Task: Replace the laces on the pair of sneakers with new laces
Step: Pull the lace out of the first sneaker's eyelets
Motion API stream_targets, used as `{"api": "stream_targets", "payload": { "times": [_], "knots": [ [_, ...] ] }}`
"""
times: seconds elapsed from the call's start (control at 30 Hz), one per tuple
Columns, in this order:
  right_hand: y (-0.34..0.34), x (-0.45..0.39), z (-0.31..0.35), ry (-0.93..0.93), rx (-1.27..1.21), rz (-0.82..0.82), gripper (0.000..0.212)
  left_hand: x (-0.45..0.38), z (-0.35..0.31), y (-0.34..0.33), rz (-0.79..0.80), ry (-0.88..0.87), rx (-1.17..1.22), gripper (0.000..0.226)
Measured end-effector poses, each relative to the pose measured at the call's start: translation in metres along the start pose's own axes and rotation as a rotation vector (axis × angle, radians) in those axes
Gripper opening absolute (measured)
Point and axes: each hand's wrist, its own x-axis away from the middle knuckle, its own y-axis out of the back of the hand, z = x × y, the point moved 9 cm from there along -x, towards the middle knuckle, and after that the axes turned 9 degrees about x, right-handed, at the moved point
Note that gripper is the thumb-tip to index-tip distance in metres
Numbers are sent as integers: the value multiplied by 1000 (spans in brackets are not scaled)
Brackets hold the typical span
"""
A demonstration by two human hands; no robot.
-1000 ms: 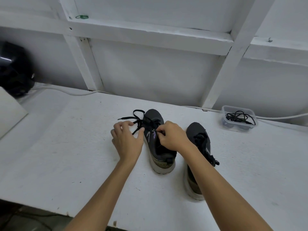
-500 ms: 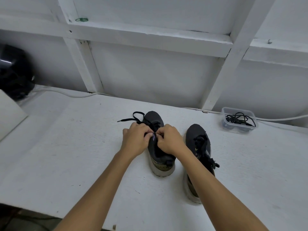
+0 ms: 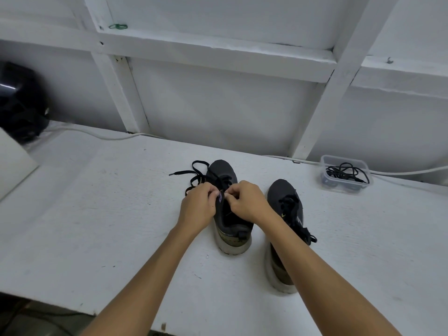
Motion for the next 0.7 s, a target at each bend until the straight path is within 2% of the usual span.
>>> {"api": "stream_targets", "payload": {
  "times": [0.33, 0.57, 0.7],
  "knots": [
    [-6, -1, 6, -9, 41, -44, 17, 10, 6, -5, -16, 62, 201, 11],
    [-6, -1, 7, -4, 82, -46, 17, -1, 6, -1, 96, 31, 127, 11],
    [9, 6, -2, -41, -83, -20, 22, -4, 6, 7, 46, 13, 101, 10]
  ]
}}
